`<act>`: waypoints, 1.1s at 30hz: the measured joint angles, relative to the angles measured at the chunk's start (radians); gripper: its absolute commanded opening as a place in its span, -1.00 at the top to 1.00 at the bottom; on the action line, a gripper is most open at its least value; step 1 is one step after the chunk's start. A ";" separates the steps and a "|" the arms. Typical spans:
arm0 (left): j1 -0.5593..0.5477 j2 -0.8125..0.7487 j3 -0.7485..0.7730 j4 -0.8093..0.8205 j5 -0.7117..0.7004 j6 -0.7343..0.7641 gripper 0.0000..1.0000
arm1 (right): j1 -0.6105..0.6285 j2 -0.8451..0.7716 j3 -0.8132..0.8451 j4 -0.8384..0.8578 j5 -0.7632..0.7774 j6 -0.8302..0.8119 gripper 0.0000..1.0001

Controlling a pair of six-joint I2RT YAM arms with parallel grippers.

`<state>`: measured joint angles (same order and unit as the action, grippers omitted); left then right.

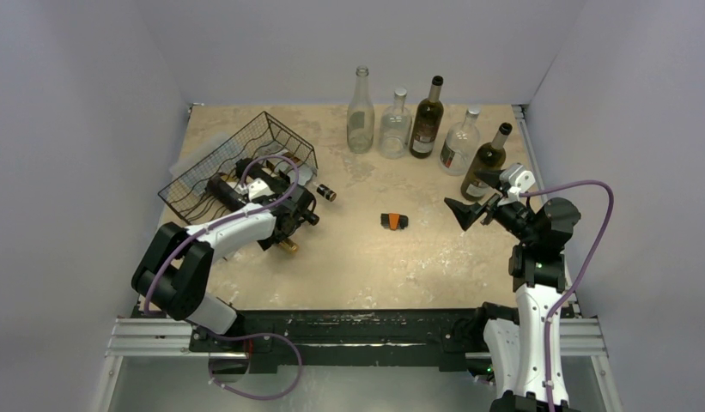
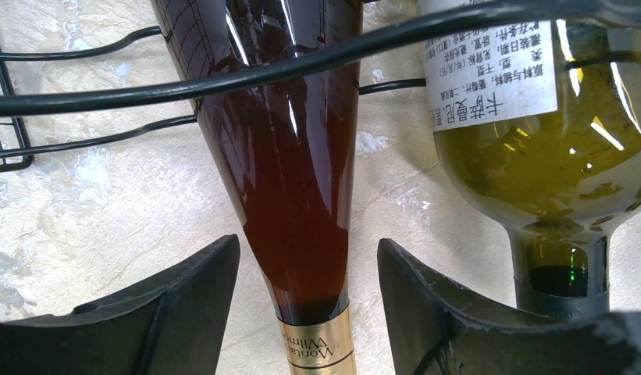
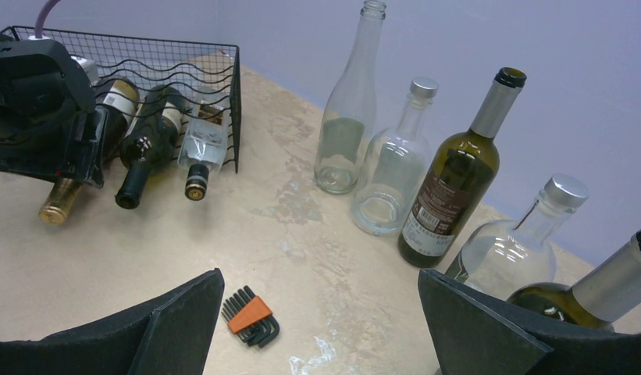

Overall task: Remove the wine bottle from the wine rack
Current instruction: Pick up the wine bottle from the wine rack.

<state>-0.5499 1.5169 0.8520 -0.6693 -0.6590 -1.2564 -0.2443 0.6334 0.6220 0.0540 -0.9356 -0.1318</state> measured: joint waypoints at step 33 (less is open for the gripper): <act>-0.027 -0.289 -0.106 -0.072 0.057 -0.015 1.00 | 0.000 -0.001 0.000 -0.005 0.002 -0.016 -0.98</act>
<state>-0.5770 1.2282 0.7460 -0.7410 -0.6018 -1.2713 -0.2443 0.6323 0.6220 0.0494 -0.9333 -0.1478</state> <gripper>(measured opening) 0.402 0.987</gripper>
